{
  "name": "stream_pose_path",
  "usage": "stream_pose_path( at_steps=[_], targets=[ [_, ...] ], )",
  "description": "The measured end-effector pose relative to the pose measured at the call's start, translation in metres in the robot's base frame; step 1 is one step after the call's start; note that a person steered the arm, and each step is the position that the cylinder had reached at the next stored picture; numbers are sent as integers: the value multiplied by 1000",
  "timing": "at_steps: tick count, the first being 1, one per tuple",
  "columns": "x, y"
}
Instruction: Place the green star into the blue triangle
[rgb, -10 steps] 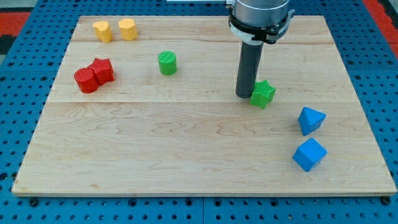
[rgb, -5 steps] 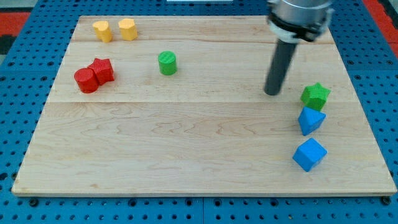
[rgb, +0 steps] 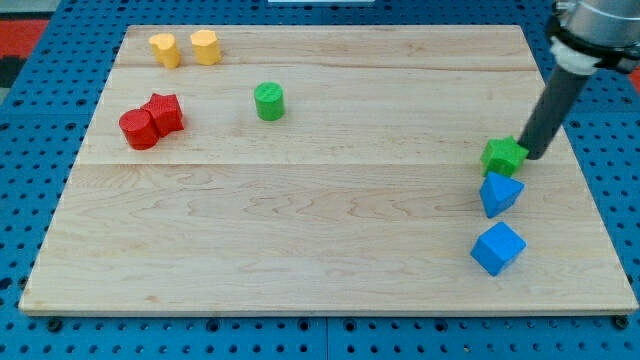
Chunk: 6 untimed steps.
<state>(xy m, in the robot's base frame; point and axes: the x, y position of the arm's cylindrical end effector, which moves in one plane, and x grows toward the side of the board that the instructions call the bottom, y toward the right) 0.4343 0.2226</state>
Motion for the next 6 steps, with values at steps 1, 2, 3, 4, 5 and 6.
stream_pose_path(
  at_steps=[1, 2, 3, 4, 5, 6],
  targets=[
    [0, -24],
    [-2, -1],
    [-29, 15],
    [-57, 16],
    [-82, 16],
    [-106, 16]
  ],
)
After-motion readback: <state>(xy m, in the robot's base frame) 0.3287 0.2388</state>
